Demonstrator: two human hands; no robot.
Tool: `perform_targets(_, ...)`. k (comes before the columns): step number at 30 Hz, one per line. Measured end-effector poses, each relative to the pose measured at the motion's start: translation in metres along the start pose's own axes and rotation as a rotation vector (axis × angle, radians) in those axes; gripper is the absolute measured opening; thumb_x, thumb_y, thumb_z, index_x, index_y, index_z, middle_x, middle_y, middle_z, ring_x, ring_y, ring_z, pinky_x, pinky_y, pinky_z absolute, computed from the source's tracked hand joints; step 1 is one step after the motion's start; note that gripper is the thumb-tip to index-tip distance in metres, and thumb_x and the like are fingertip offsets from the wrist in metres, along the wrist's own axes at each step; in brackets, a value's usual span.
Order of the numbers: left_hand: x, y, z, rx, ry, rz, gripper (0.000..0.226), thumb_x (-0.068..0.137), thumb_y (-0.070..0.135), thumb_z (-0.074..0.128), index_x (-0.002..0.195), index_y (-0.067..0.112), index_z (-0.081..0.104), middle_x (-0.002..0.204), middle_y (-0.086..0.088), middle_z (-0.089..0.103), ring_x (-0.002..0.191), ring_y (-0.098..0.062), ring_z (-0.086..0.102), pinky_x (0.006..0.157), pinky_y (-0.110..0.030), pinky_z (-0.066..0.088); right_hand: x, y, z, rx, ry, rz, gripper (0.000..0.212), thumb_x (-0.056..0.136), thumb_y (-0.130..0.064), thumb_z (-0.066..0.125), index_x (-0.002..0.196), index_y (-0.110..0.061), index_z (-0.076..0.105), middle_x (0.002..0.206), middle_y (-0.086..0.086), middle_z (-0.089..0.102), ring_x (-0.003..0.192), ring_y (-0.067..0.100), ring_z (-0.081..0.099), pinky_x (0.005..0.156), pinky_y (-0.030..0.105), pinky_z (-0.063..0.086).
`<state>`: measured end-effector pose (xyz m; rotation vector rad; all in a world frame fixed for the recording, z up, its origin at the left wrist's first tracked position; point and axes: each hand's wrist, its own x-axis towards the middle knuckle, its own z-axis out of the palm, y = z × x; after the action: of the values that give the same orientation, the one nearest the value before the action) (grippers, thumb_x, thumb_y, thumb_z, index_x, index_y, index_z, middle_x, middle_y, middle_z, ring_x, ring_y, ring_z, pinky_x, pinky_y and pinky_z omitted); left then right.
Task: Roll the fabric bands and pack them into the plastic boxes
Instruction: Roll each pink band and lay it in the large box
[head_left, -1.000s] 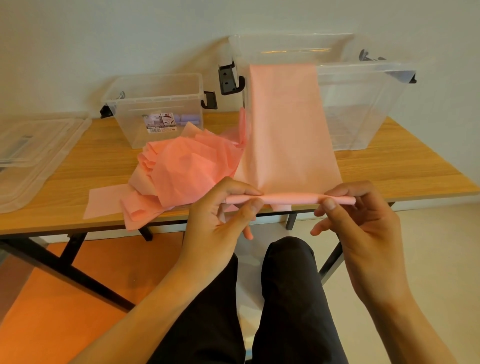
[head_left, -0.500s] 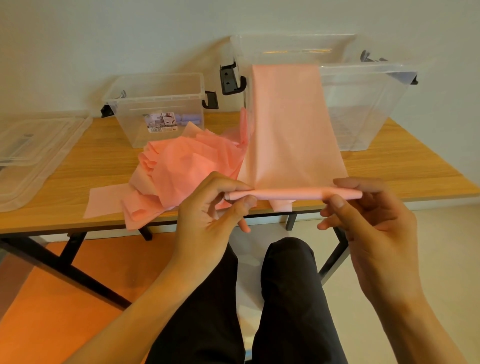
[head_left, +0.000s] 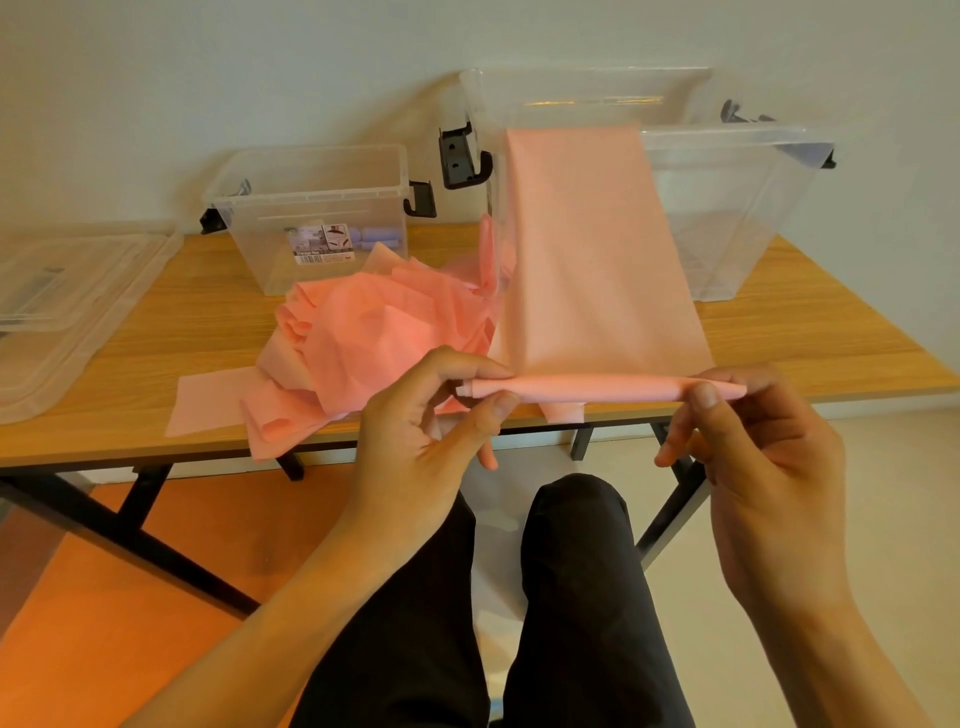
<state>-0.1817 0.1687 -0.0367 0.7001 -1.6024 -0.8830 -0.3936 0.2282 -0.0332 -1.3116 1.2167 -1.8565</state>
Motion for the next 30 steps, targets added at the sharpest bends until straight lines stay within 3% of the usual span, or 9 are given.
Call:
perform_targets(4, -0.002, 0.0, 0.002, 0.028, 0.001, -0.007, 0.011, 0.092, 0.025, 0.063, 0.099, 0.018, 0.067, 0.083, 0.012, 0.063, 0.055, -0.017, 0.059, 0.058, -0.028, 0.053, 0.0, 0.0, -0.001, 0.004, 0.008, -0.012, 0.021, 0.087, -0.054, 0.071, 0.088, -0.033, 0.067, 0.086, -0.005, 0.064, 0.075, 0.018, 0.06, 0.065, 0.029, 0.055)
perform_targets(9, -0.003, 0.003, 0.006, 0.058, -0.007, -0.024, 0.007, 0.093, 0.031, 0.061, 0.092, 0.025, 0.065, 0.073, 0.016, 0.059, 0.05, -0.012, 0.054, 0.059, -0.022, 0.048, 0.0, -0.001, 0.001, 0.001, 0.008, 0.004, 0.025, 0.088, -0.056, 0.068, 0.084, -0.032, 0.064, 0.08, 0.0, 0.062, 0.069, 0.022, 0.059, 0.061, 0.029, 0.054)
perform_targets(13, -0.005, 0.003, 0.007, 0.046, -0.011, -0.036, 0.009, 0.093, 0.032, 0.06, 0.086, 0.028, 0.062, 0.063, 0.01, 0.054, 0.049, -0.009, 0.051, 0.057, -0.019, 0.046, 0.002, -0.001, 0.001, 0.034, 0.005, -0.006, 0.004, 0.094, -0.028, 0.061, 0.095, -0.024, 0.061, 0.084, 0.001, 0.064, 0.067, 0.025, 0.063, 0.06, 0.031, 0.054)
perform_targets(16, -0.005, 0.003, 0.008, 0.03, -0.008, -0.06, 0.015, 0.094, 0.033, 0.057, 0.085, 0.021, 0.058, 0.059, 0.008, 0.052, 0.048, -0.005, 0.047, 0.053, -0.019, 0.042, 0.002, 0.0, 0.001, 0.026, 0.016, -0.015, 0.003, 0.093, -0.021, 0.061, 0.093, -0.021, 0.063, 0.081, 0.006, 0.065, 0.064, 0.026, 0.064, 0.062, 0.031, 0.055)
perform_targets(19, -0.004, 0.003, 0.009, -0.064, -0.057, -0.098, 0.017, 0.095, 0.032, 0.055, 0.091, 0.015, 0.055, 0.071, -0.001, 0.058, 0.054, -0.009, 0.056, 0.052, -0.025, 0.048, 0.0, 0.0, 0.002, 0.043, 0.052, 0.027, 0.011, 0.089, -0.024, 0.063, 0.09, -0.013, 0.066, 0.069, 0.009, 0.067, 0.058, 0.026, 0.064, 0.06, 0.029, 0.056)
perform_targets(23, -0.005, 0.004, 0.01, -0.164, -0.113, -0.112, 0.017, 0.093, 0.024, 0.06, 0.107, 0.015, 0.057, 0.095, 0.005, 0.066, 0.079, -0.018, 0.07, 0.054, -0.03, 0.056, 0.0, -0.002, 0.0, 0.069, 0.08, 0.07, 0.019, 0.086, -0.03, 0.066, 0.085, -0.011, 0.066, 0.061, 0.01, 0.064, 0.049, 0.024, 0.06, 0.051, 0.028, 0.053)
perform_targets(26, -0.004, 0.005, 0.012, -0.146, -0.086, -0.086, 0.025, 0.093, 0.023, 0.06, 0.118, 0.017, 0.06, 0.094, 0.003, 0.066, 0.076, -0.015, 0.069, 0.055, -0.027, 0.056, 0.0, -0.004, 0.001, 0.074, 0.08, 0.071, 0.024, 0.084, -0.036, 0.067, 0.079, -0.012, 0.065, 0.055, 0.01, 0.061, 0.042, 0.025, 0.056, 0.045, 0.026, 0.049)
perform_targets(30, -0.002, 0.004, 0.012, -0.108, -0.069, -0.063, 0.018, 0.094, 0.022, 0.059, 0.109, 0.014, 0.065, 0.094, 0.003, 0.071, 0.074, -0.014, 0.068, 0.055, -0.027, 0.054, 0.001, -0.005, 0.002, 0.073, 0.092, 0.052, 0.027, 0.086, -0.039, 0.065, 0.076, -0.014, 0.061, 0.052, 0.008, 0.059, 0.04, 0.026, 0.054, 0.045, 0.025, 0.047)
